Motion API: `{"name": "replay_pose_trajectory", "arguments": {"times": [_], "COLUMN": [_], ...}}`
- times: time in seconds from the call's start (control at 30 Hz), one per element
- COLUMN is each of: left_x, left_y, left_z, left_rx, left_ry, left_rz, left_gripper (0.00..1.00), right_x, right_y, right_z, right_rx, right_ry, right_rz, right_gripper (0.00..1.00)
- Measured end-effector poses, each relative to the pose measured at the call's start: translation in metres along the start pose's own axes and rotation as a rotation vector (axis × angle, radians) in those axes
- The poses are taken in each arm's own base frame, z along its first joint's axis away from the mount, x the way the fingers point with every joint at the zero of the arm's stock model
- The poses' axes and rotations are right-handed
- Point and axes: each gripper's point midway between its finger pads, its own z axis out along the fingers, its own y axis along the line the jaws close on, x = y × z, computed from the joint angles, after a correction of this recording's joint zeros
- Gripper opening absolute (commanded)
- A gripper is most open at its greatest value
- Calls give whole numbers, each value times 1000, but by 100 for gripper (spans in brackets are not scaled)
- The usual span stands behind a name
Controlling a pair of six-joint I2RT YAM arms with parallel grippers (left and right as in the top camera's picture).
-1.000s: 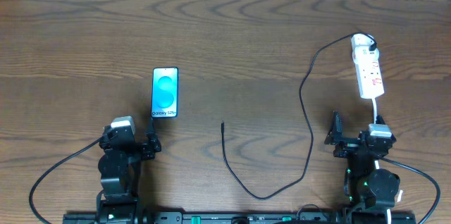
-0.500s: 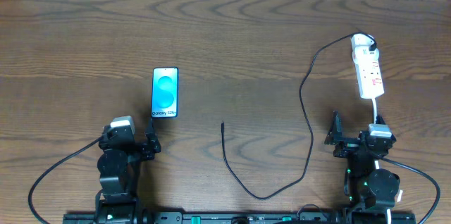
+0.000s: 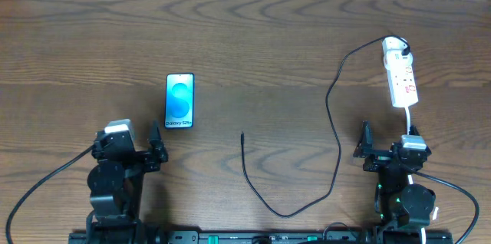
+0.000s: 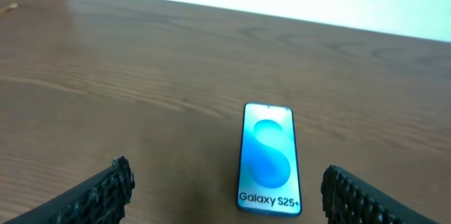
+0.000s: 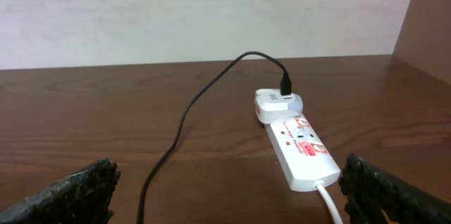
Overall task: Plug charger to phone and switch on socket
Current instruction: 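Move the left gripper forward over the blue Galaxy phone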
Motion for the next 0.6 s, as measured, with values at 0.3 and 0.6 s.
{"name": "replay_pose_trajectory", "arguments": {"times": [0.3, 0.6], "left_x": [-12, -16], "left_y": [-1, -2], "left_z": [-10, 8], "left_rx": [-7, -24], "left_ry": [75, 264], "left_rz": [32, 49], "left_gripper": [87, 87], "right_x": [0, 0], "right_y": [0, 0], "right_z": [0, 0], "right_rx": [0, 0], "right_ry": [0, 0], "right_rz": [0, 0], "right_gripper": [99, 99]}}
